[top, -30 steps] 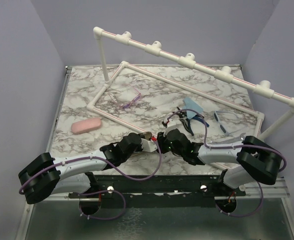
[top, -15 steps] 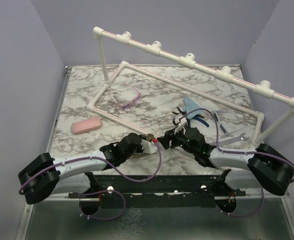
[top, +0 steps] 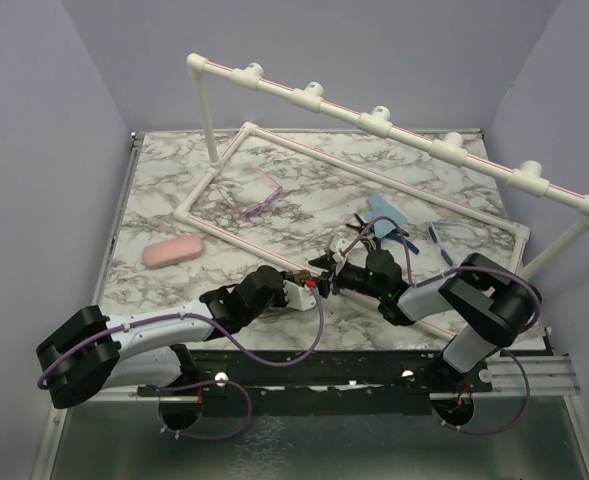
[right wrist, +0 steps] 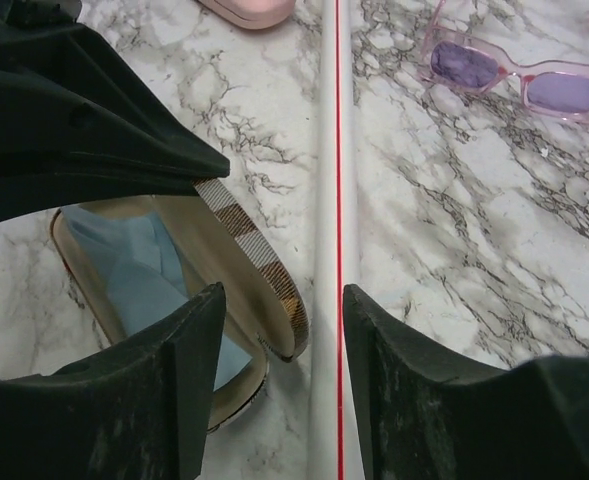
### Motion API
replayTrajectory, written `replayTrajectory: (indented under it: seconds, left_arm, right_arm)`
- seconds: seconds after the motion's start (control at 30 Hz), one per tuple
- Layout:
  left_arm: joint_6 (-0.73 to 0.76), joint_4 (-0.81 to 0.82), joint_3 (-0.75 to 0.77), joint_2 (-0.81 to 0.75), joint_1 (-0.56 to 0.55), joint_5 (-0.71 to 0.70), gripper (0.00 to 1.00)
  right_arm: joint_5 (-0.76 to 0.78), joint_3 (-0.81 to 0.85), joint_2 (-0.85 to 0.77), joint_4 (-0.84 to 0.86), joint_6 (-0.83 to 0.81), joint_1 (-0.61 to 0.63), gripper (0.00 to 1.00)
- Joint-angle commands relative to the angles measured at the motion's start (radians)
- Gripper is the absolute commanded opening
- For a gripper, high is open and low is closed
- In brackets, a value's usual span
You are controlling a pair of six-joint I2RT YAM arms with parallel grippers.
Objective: Organize the sunglasses
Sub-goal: Place the glasses cleaning cloth in the sunglasses case.
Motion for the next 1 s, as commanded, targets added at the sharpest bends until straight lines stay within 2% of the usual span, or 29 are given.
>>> replayTrajectory:
  seconds: [0.0, 0.1, 0.23, 0.33, 0.73, 0.97]
  left_arm:
    - [0.008, 0.006, -0.003, -0.011, 0.004, 0.042, 0.0]
    - [0.01, 0.01, -0.001, -0.007, 0.004, 0.048, 0.0]
    - [0.026, 0.01, -0.002, -0.009, 0.007, 0.048, 0.0]
    - [0.026, 0.012, -0.004, -0.005, 0.01, 0.053, 0.0]
    - [0.03, 0.023, 0.004, -0.001, 0.014, 0.028, 0.0]
    - [-0.016, -0.06, 0.059, -0.029, 0.016, 0.024, 0.34]
  right_arm:
    - [-0.028, 0.015, 0.097, 0.206, -0.031, -0.007, 0.52]
    - [-0.042, 0.037, 0.164, 0.238, -0.014, -0.007, 0.45]
    - [-0.034, 0.007, 0.209, 0.338, 0.003, -0.008, 0.29]
    - [-0.052, 0.0, 0.203, 0.326, 0.0, -0.008, 0.2]
    - [0.04, -0.058, 0.18, 0.317, -0.124, 0.032, 0.03]
    - [0.12, -0.084, 0.193, 0.379, -0.114, 0.057, 0.0]
